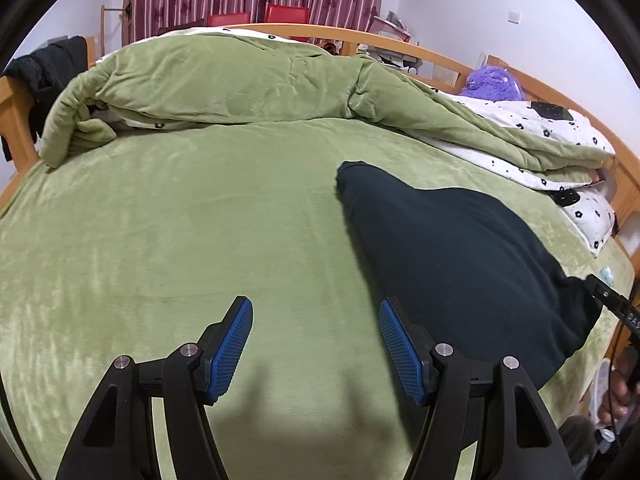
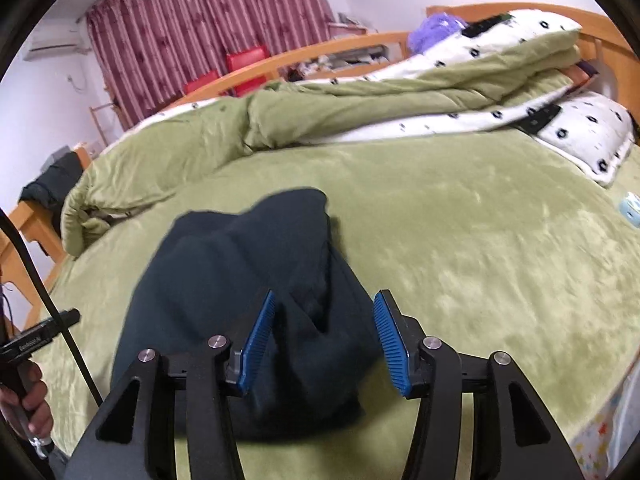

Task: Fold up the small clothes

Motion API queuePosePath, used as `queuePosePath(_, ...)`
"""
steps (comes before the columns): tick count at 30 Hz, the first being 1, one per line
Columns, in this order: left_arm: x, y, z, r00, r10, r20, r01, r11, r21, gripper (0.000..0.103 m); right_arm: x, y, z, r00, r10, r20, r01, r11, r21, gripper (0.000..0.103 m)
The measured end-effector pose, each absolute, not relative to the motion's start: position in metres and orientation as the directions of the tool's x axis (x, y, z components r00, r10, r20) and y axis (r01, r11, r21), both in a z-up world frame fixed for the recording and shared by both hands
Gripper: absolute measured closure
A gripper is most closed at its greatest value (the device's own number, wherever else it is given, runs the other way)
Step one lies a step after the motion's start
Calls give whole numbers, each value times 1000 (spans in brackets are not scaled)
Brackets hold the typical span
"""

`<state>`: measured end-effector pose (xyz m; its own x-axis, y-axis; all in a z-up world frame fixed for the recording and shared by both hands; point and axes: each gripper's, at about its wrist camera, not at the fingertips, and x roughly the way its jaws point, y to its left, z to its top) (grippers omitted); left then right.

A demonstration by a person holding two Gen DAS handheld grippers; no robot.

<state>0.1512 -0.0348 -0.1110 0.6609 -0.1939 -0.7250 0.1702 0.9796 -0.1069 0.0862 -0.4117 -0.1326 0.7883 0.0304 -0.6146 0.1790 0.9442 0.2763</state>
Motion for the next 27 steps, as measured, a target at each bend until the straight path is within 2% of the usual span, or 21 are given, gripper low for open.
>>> queuePosePath(4,158,-51,-111,645,-224,-731,191,973,-129,39,115,-401,-139,761,69,-645,123,961,248,52)
queuePosePath(5,160,-56,-112,642,-228,-732,197,972,-130,39,124,-396,-145,738,66,-671,114,968,221,56)
queuePosePath(7,162,-66,-113,638,-232,-734,209,970,-125,39,135,-388,-156,699,27,-715,112,983,146,84)
queuePosePath(8,162,-70,-114,636,-235,-735,215,969,-124,39,136,-388,-161,689,-2,-725,114,988,106,91)
queuePosePath(9,163,-74,-114,633,-239,-736,221,967,-125,39,132,-394,-164,705,-13,-709,131,985,111,92)
queuePosePath(11,164,-81,-116,626,-251,-739,234,964,-129,39,126,-413,-171,710,26,-704,159,967,197,93)
queuePosePath(12,165,-86,-118,619,-255,-743,242,962,-128,39,127,-422,-181,679,42,-733,181,958,223,93)
queuePosePath(15,169,-95,-123,611,-249,-751,252,961,-113,39,129,-416,-194,633,4,-774,180,972,152,94)
queuePosePath(17,173,-99,-125,609,-241,-755,251,962,-104,39,128,-413,-185,647,-13,-763,164,979,122,92)
queuePosePath(24,200,-108,-136,606,-219,-765,240,967,-87,39,143,-414,-139,736,23,-677,121,979,164,85)
queuePosePath(27,214,-111,-139,613,-213,-761,233,969,-84,38,163,-405,-141,727,49,-685,76,985,152,83)
